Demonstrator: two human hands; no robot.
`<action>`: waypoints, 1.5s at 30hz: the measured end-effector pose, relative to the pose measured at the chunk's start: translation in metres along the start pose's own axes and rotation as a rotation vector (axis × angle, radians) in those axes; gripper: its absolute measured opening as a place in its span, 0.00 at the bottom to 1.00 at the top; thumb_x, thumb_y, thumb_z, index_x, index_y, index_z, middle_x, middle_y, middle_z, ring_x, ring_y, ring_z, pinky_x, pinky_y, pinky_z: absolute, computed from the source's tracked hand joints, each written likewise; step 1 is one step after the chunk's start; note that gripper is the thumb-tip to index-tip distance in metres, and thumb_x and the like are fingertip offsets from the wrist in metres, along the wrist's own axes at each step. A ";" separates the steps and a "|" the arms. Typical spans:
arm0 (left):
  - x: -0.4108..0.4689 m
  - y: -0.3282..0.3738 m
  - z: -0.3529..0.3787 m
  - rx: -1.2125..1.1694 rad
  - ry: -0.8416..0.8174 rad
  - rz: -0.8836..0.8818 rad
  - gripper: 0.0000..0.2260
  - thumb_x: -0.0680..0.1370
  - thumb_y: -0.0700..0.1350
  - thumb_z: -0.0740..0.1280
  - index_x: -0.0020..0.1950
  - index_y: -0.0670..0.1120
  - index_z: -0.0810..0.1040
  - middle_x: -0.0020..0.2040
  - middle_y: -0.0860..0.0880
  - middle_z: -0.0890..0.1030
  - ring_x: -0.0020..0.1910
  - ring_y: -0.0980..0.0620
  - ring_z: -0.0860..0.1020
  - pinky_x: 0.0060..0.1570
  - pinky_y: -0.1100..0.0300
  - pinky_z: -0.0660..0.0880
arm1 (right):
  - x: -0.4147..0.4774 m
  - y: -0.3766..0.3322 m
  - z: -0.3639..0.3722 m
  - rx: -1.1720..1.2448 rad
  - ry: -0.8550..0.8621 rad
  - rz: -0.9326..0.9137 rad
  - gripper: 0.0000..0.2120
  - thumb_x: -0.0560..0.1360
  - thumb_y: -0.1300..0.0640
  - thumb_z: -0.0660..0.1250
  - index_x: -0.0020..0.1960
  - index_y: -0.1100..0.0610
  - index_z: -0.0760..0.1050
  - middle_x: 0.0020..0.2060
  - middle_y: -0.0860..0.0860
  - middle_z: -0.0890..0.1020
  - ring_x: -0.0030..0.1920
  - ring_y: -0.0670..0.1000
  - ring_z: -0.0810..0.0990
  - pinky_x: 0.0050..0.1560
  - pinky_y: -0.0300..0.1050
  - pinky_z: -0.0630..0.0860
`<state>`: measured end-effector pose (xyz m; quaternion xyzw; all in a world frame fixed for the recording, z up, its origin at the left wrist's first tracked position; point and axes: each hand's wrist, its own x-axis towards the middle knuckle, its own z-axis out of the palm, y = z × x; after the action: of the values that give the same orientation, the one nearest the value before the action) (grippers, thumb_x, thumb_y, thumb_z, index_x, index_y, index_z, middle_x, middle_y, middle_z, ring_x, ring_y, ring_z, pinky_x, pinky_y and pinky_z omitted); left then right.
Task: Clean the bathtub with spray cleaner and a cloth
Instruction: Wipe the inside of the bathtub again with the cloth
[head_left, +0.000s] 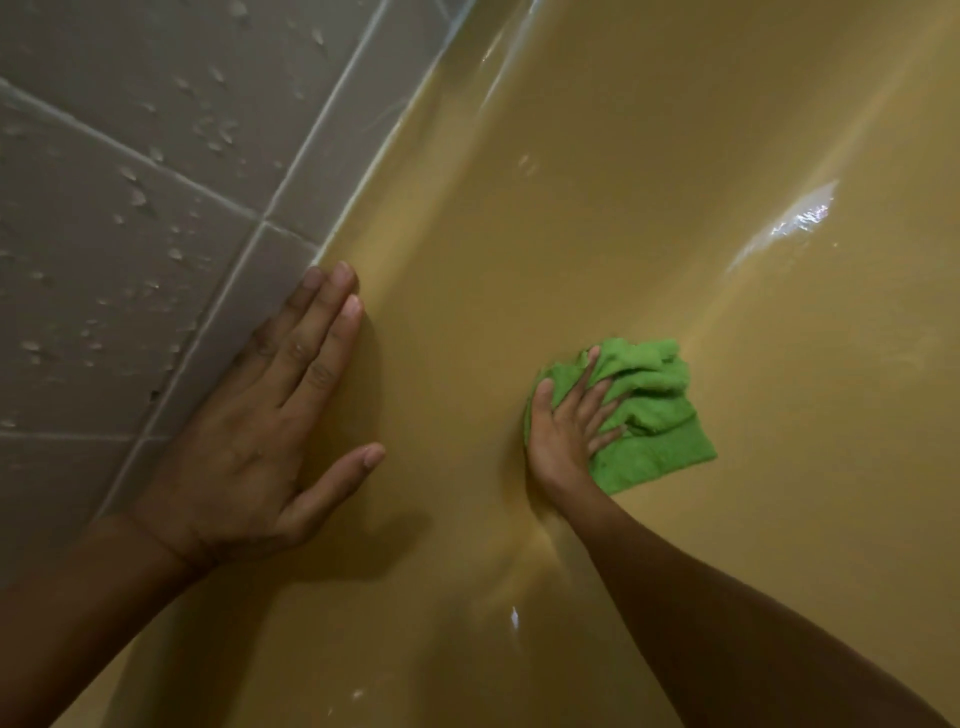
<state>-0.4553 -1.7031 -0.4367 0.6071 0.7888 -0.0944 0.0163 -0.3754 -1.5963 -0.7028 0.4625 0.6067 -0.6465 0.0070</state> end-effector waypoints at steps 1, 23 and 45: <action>0.004 0.001 -0.001 -0.009 -0.002 0.004 0.39 0.82 0.59 0.59 0.81 0.31 0.53 0.83 0.36 0.51 0.83 0.37 0.50 0.82 0.45 0.50 | 0.008 -0.010 -0.007 0.030 0.027 0.004 0.33 0.85 0.41 0.48 0.77 0.40 0.27 0.81 0.56 0.34 0.79 0.59 0.29 0.75 0.68 0.30; 0.133 0.006 -0.018 -0.188 0.104 0.030 0.30 0.83 0.46 0.58 0.82 0.37 0.55 0.84 0.42 0.53 0.84 0.46 0.51 0.81 0.43 0.54 | -0.014 -0.101 -0.091 0.687 0.080 -0.375 0.32 0.84 0.58 0.55 0.81 0.36 0.50 0.79 0.40 0.63 0.75 0.38 0.65 0.77 0.47 0.65; 0.136 0.007 -0.018 -0.226 0.112 0.038 0.29 0.82 0.47 0.58 0.81 0.36 0.58 0.83 0.42 0.58 0.83 0.45 0.53 0.80 0.41 0.56 | 0.009 -0.111 -0.080 0.394 0.050 -0.208 0.41 0.78 0.31 0.57 0.81 0.38 0.36 0.80 0.40 0.33 0.81 0.45 0.38 0.81 0.56 0.49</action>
<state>-0.4827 -1.5689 -0.4393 0.6205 0.7825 0.0298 0.0423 -0.3965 -1.4986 -0.6083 0.4057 0.5133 -0.7379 -0.1655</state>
